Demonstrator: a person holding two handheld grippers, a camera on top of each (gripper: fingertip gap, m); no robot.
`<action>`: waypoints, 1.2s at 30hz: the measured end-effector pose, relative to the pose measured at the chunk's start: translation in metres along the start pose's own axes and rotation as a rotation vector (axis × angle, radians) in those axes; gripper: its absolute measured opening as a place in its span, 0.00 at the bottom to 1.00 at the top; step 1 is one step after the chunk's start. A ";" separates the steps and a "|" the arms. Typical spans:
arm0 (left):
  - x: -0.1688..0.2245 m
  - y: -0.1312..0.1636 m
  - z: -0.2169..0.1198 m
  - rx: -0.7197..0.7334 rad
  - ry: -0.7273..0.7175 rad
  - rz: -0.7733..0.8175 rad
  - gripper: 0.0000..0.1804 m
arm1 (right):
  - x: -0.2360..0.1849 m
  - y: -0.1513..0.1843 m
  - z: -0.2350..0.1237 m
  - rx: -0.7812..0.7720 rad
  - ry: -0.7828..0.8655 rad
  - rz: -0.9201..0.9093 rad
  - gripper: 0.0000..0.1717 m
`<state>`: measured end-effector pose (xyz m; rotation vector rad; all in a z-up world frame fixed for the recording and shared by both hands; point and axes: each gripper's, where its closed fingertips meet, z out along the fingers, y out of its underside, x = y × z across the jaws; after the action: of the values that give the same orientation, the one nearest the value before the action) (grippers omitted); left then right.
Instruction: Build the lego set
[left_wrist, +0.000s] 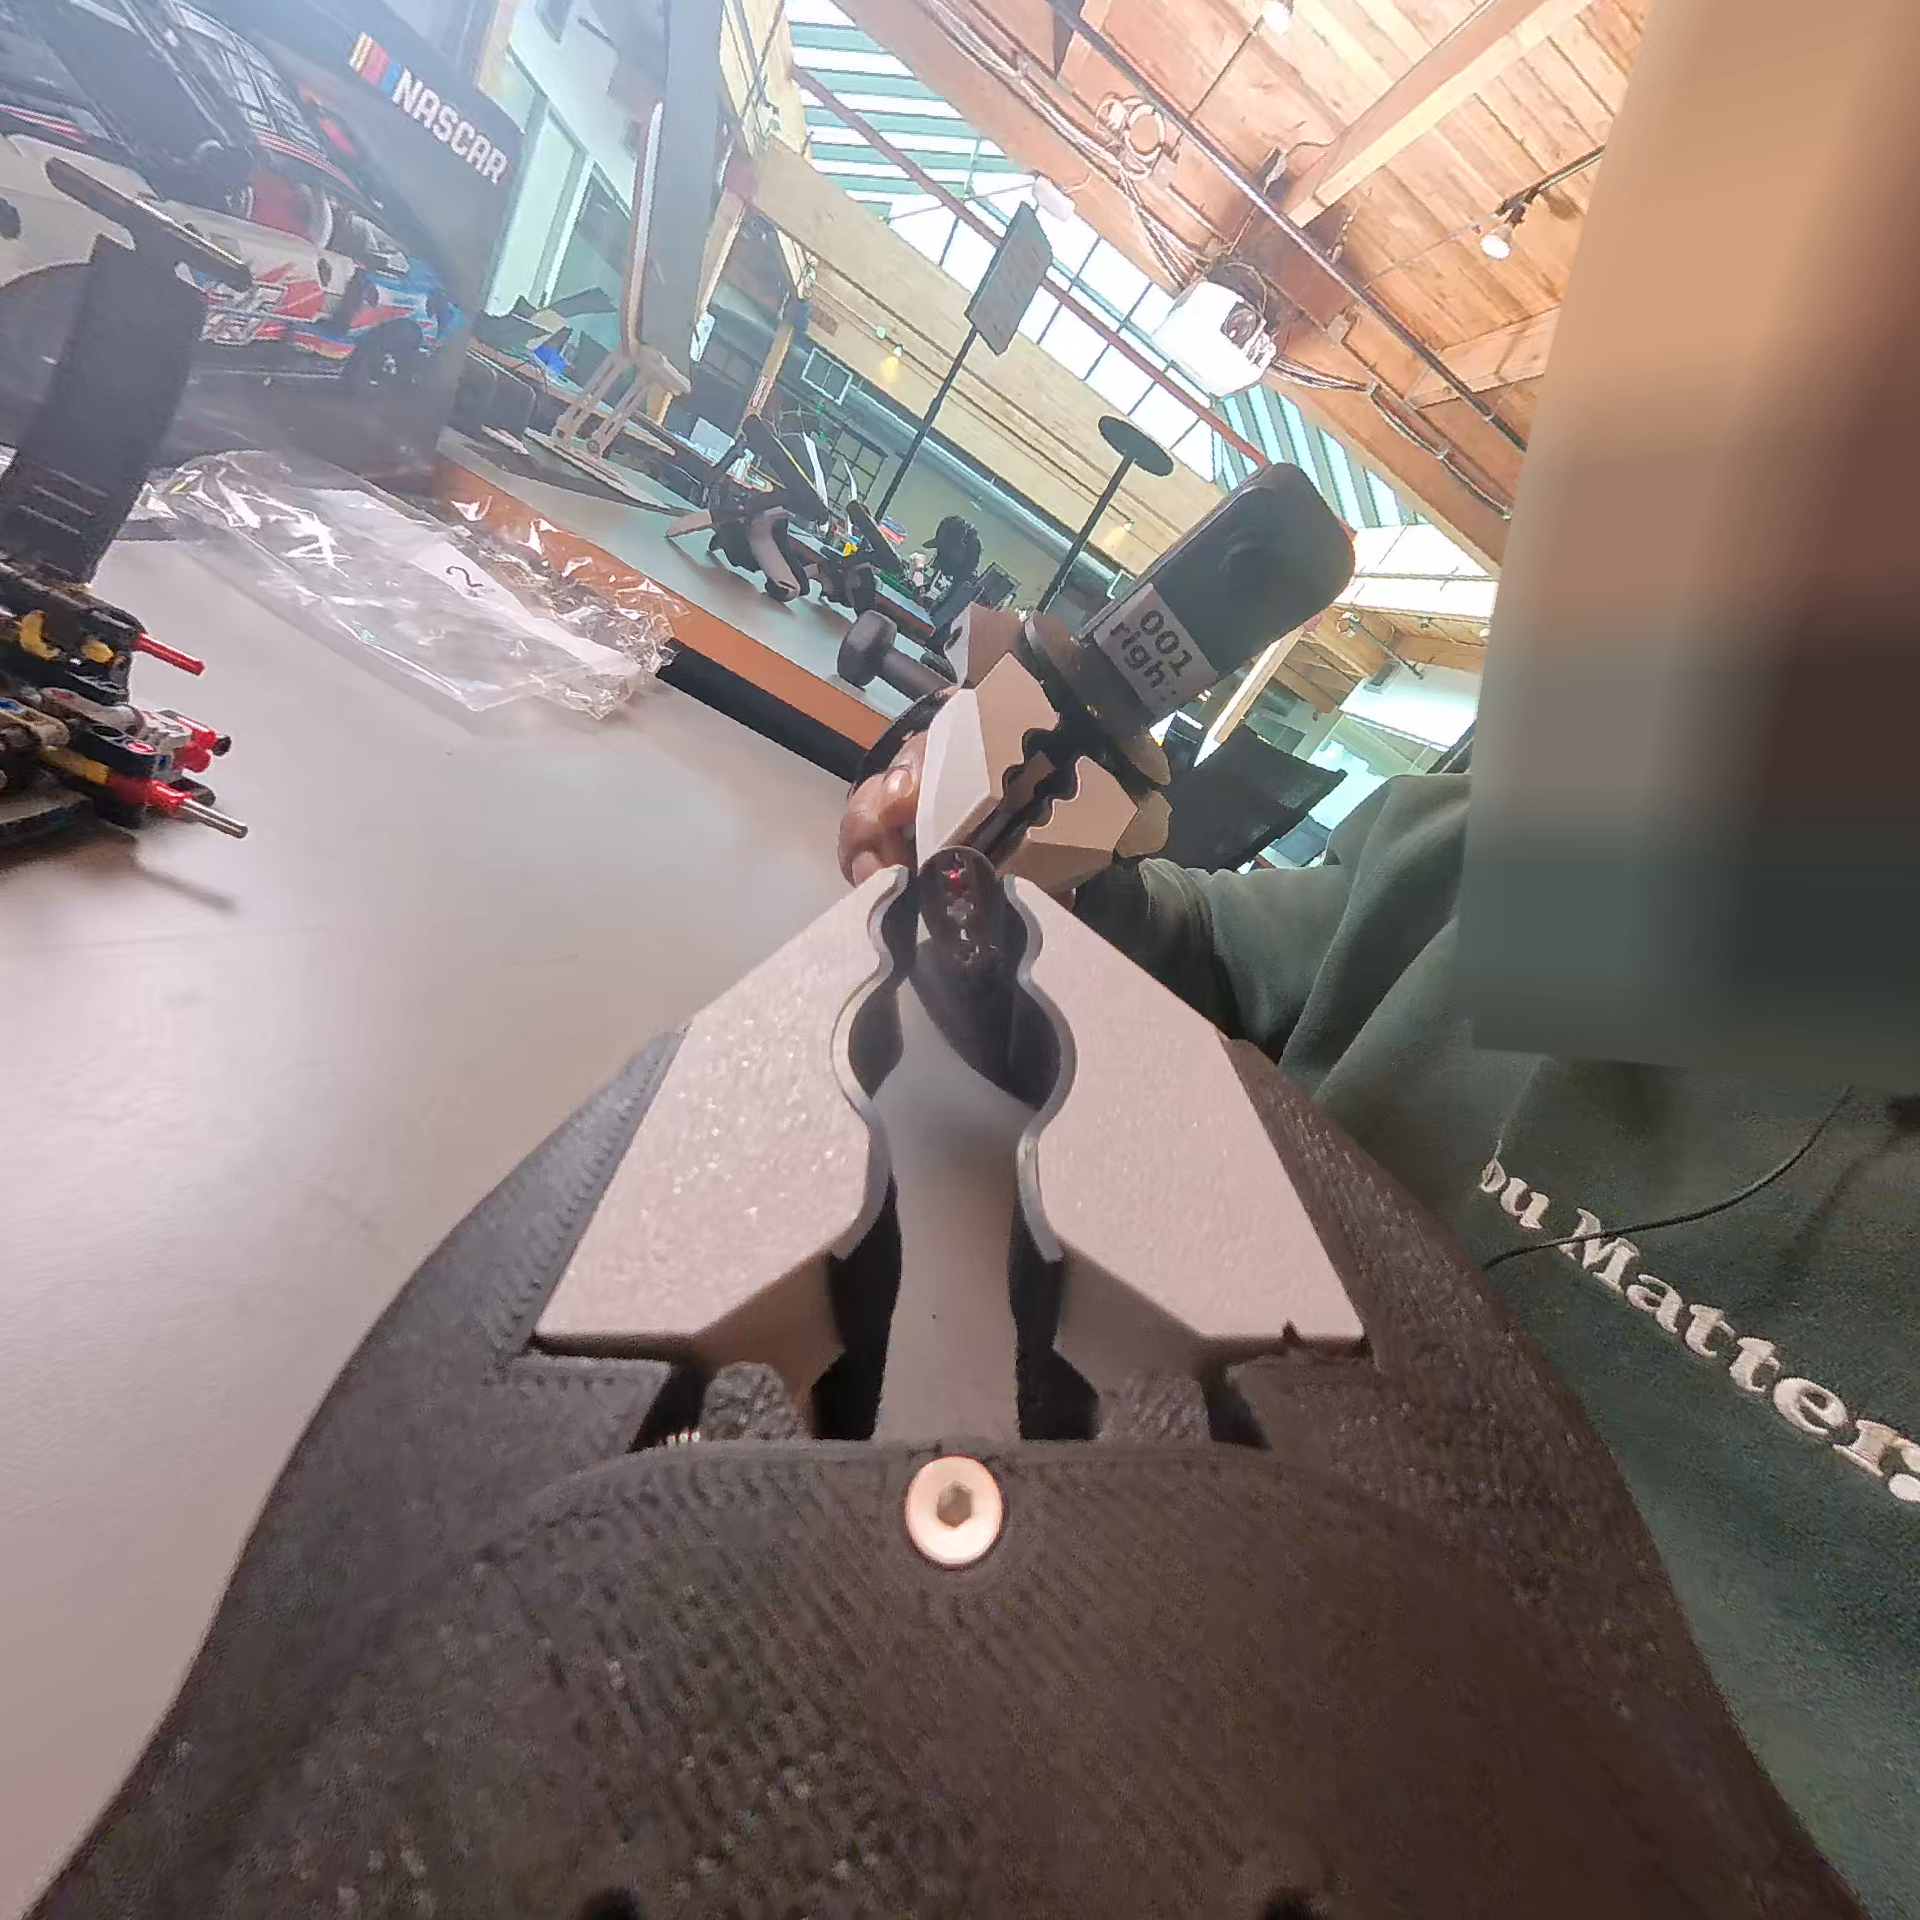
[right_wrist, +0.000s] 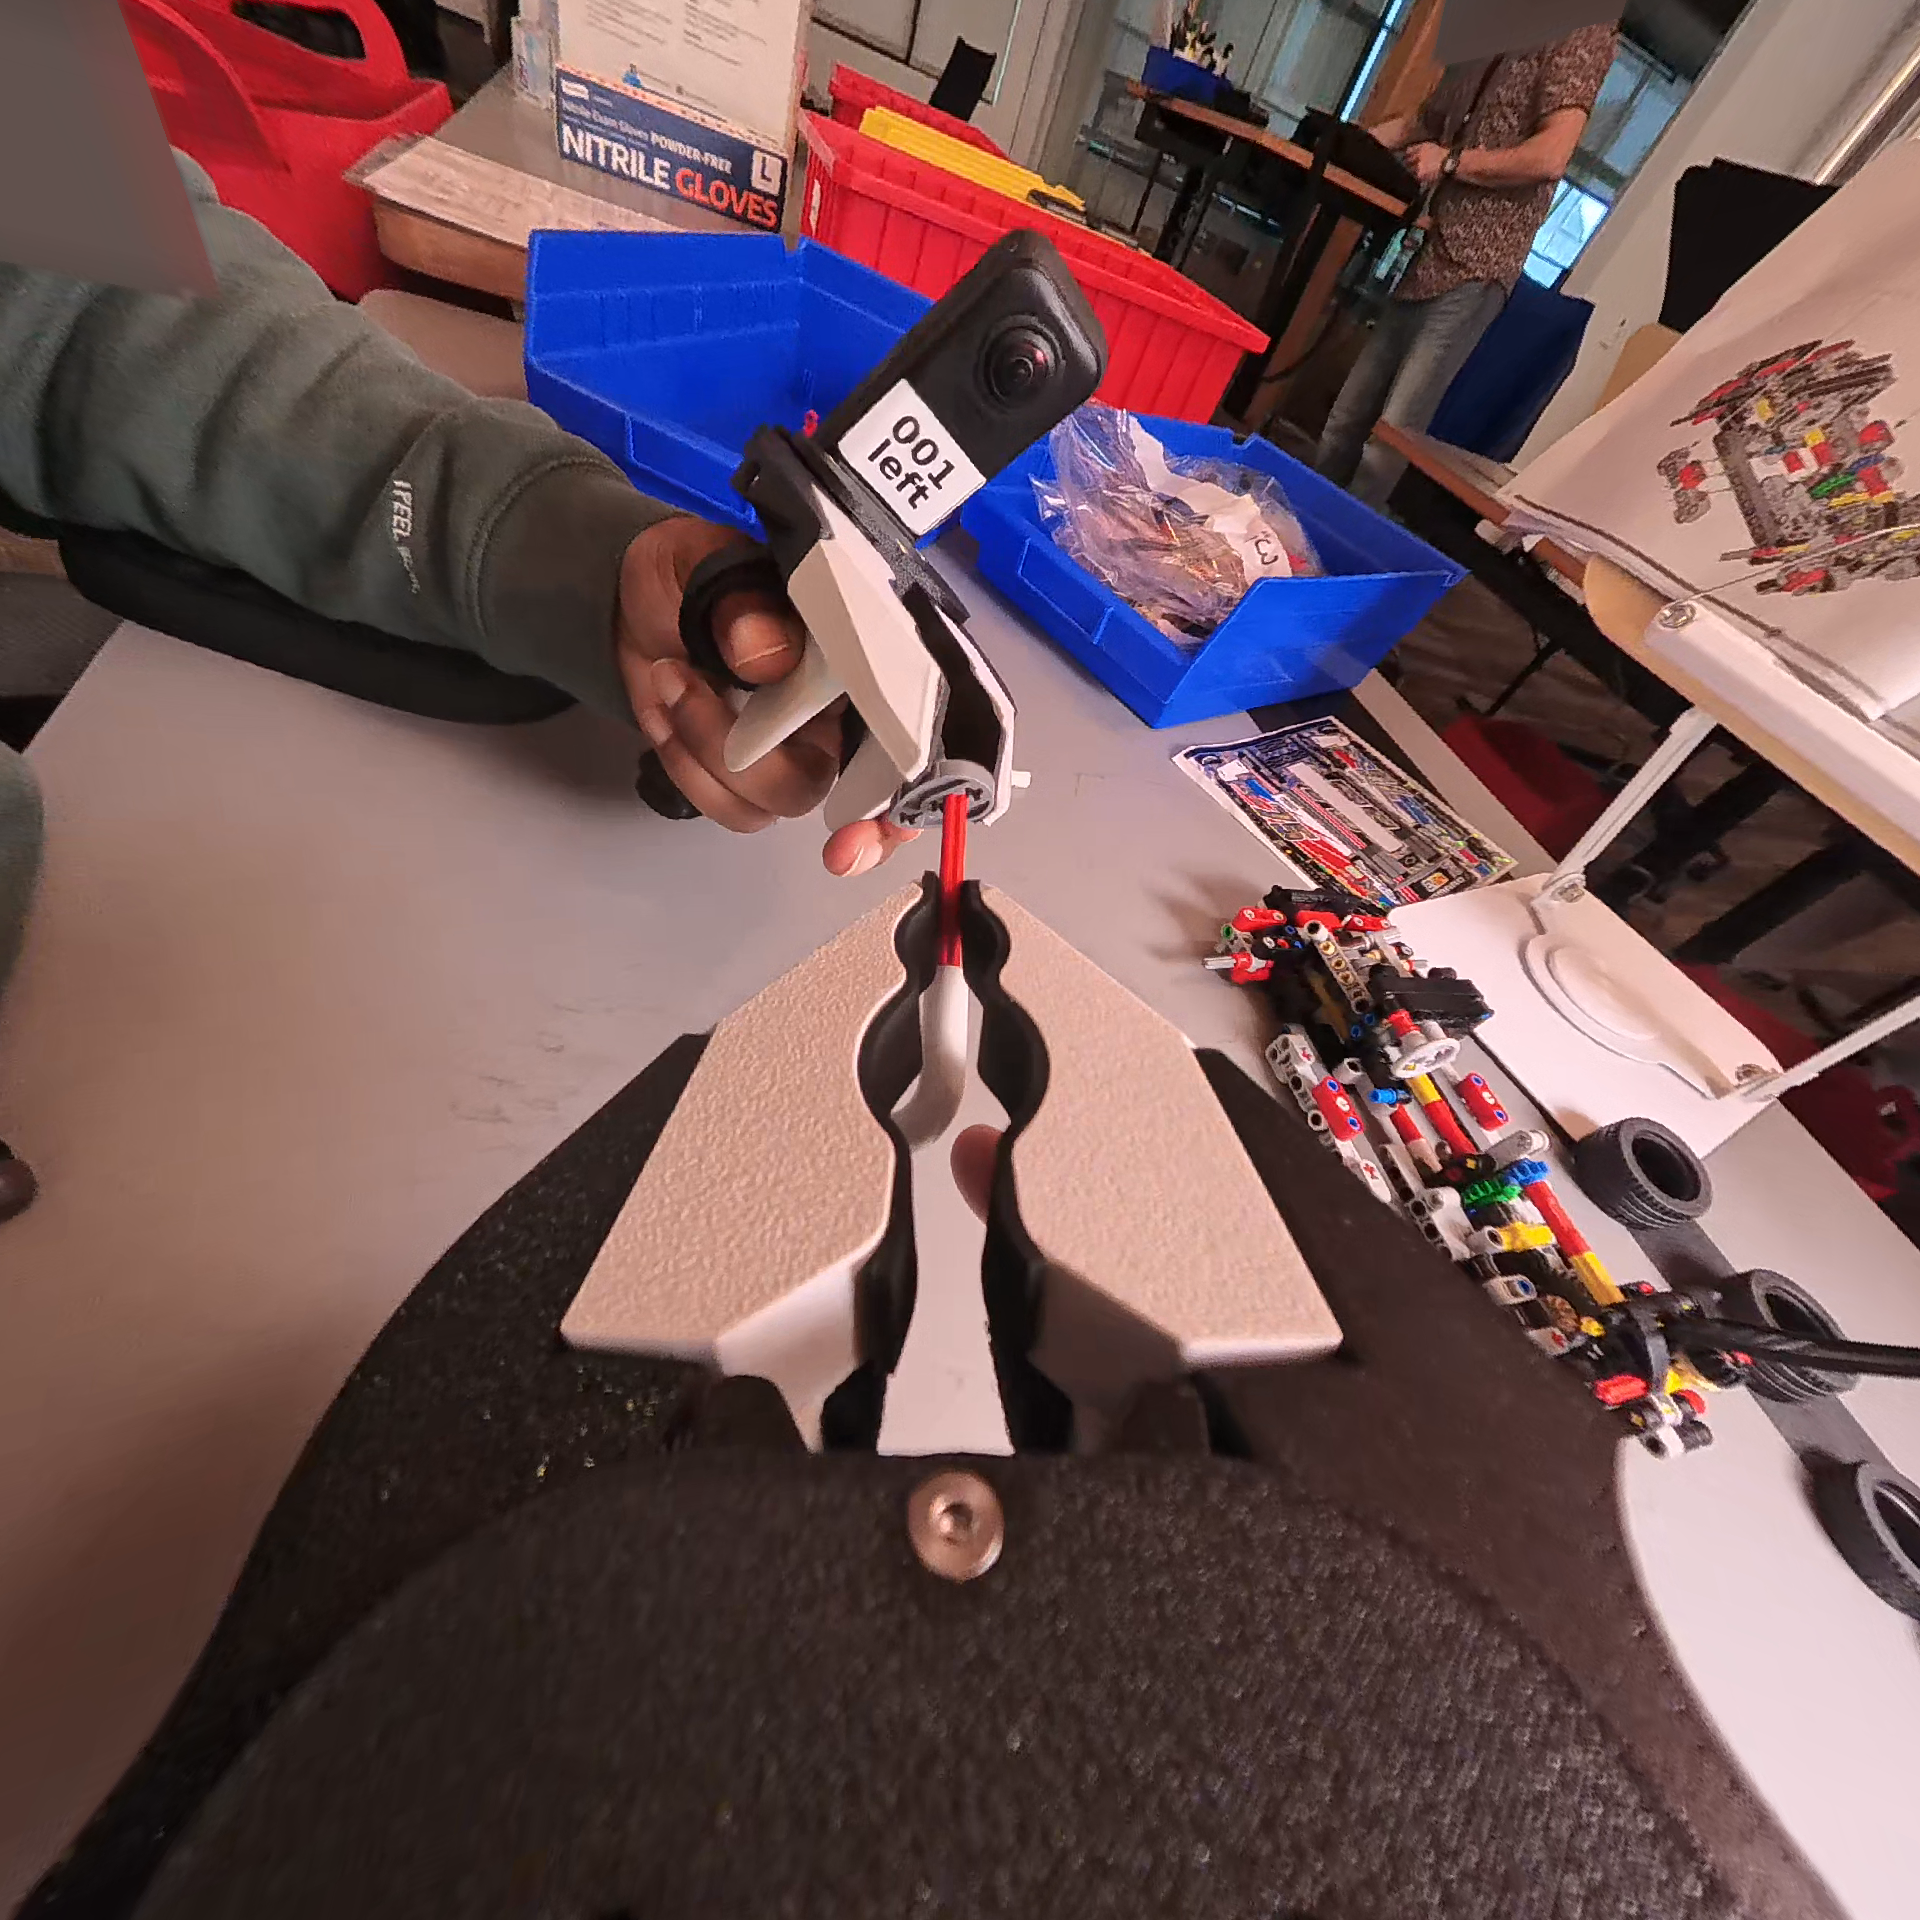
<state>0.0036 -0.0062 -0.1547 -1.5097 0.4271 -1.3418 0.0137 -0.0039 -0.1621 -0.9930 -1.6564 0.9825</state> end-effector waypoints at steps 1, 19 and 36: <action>0.000 0.000 0.000 0.002 0.001 -0.005 0.07 | 0.000 0.000 0.000 0.008 0.001 0.004 0.01; 0.001 0.005 -0.003 -0.053 -0.008 0.012 0.07 | -0.005 0.004 0.005 0.048 -0.025 0.020 0.00; -0.003 0.010 -0.004 -0.073 -0.035 0.007 0.07 | -0.005 0.008 0.008 0.044 0.004 -0.007 0.00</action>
<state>0.0020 -0.0096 -0.1657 -1.5880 0.4638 -1.3045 0.0087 -0.0068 -0.1729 -0.9583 -1.6275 1.0078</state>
